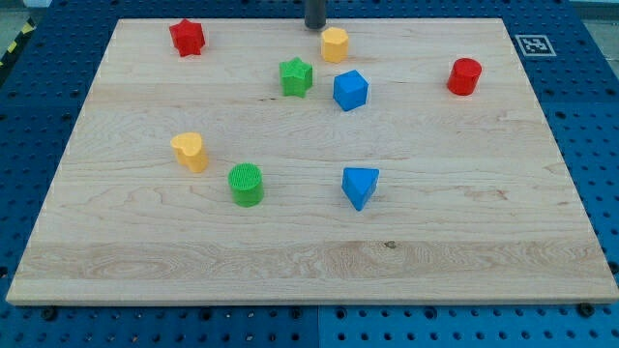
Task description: Move the blue cube to the bottom of the yellow hexagon
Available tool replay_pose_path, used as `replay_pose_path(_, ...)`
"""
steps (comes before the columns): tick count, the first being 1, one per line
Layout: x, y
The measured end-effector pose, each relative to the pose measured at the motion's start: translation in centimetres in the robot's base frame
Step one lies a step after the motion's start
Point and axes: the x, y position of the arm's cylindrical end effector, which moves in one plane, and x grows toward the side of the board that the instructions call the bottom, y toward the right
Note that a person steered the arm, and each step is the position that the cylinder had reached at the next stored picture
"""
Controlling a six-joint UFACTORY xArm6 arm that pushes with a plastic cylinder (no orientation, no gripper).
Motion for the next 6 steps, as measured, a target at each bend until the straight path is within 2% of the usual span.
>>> replay_pose_path(1,0.0,3.5)
replay_pose_path(2,0.3,10.4)
replay_pose_path(3,3.5,13.6)
replay_pose_path(4,9.1,13.3)
replay_pose_path(5,12.8,10.2)
replay_pose_path(6,14.2,5.8)
